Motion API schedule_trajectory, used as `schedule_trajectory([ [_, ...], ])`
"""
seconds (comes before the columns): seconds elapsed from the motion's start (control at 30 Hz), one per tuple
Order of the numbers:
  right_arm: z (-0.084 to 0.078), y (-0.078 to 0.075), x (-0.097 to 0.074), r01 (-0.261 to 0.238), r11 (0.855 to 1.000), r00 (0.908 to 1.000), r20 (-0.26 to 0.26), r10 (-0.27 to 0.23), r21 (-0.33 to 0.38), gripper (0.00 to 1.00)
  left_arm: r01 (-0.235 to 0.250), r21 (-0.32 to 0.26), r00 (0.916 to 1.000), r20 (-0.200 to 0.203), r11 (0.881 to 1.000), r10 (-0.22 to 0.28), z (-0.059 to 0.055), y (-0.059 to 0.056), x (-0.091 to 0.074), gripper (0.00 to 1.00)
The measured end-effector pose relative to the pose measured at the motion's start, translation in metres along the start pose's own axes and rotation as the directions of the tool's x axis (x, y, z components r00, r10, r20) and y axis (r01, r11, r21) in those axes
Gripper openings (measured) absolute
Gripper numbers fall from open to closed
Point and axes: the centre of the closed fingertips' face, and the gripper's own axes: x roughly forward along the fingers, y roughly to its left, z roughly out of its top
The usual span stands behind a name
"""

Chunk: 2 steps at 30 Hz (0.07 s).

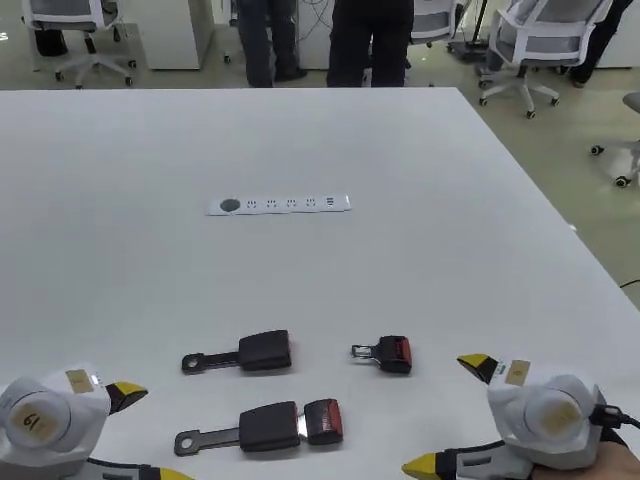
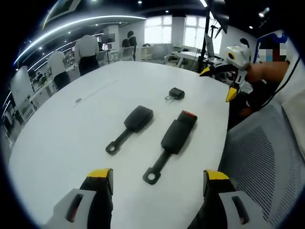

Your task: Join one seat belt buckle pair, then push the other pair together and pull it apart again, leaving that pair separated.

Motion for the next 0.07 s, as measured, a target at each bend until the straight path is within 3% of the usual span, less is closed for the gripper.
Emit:
schedule_trajectory([
  [0.07, -0.0007, 0.0015, 0.0004, -0.001, 1.0, 0.9999, 0.012, 0.001, 0.013, 1.0, -0.007, -0.003, 1.0, -0.002, 1.0, 0.007, -0.0037, 0.0005, -0.0014, 0.83],
])
